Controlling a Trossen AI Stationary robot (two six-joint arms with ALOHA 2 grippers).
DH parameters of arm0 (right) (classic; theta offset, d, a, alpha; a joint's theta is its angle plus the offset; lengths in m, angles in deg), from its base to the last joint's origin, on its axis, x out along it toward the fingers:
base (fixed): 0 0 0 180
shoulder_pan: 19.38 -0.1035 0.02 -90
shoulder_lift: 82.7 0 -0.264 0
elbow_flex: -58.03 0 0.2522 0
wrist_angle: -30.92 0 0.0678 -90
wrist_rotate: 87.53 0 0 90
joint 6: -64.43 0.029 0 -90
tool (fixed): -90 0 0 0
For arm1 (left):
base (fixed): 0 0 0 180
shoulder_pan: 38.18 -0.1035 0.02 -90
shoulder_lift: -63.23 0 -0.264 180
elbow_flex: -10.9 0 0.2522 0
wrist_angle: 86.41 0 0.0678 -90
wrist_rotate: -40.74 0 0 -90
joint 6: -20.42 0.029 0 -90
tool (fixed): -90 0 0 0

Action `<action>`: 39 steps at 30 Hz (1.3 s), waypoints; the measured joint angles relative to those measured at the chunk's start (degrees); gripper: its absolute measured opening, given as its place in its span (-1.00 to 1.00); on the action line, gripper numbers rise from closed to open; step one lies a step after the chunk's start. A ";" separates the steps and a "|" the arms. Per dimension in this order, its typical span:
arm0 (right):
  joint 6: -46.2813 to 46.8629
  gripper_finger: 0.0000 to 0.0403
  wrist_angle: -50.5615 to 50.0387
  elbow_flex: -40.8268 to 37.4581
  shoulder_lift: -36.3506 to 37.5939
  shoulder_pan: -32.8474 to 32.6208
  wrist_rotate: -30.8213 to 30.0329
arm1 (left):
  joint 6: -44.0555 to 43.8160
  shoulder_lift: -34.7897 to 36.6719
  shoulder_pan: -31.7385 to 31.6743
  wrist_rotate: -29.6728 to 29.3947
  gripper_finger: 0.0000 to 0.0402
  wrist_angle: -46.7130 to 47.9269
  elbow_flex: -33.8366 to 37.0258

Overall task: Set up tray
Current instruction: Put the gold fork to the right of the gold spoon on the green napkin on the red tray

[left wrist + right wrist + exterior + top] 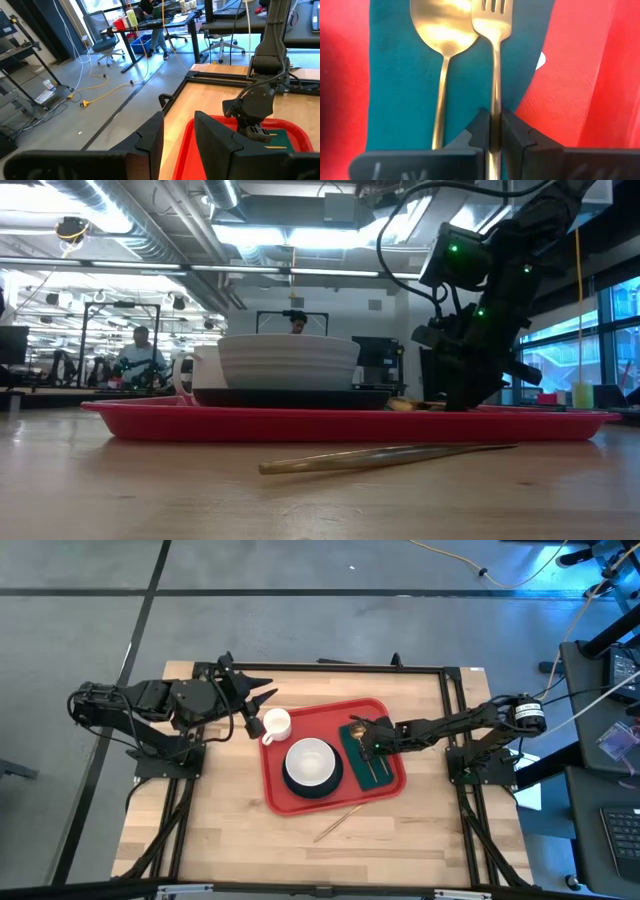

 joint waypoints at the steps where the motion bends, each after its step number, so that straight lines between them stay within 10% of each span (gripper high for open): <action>1: -0.02 -0.83 0.00 0.00 0.00 0.00 -0.01 | -0.04 0.00 0.00 0.00 -0.49 0.00 0.00; 39: 0.77 -0.72 -11.25 6.49 -0.07 -0.09 2.80 | 0.31 0.00 -1.31 -0.16 -0.49 0.02 0.02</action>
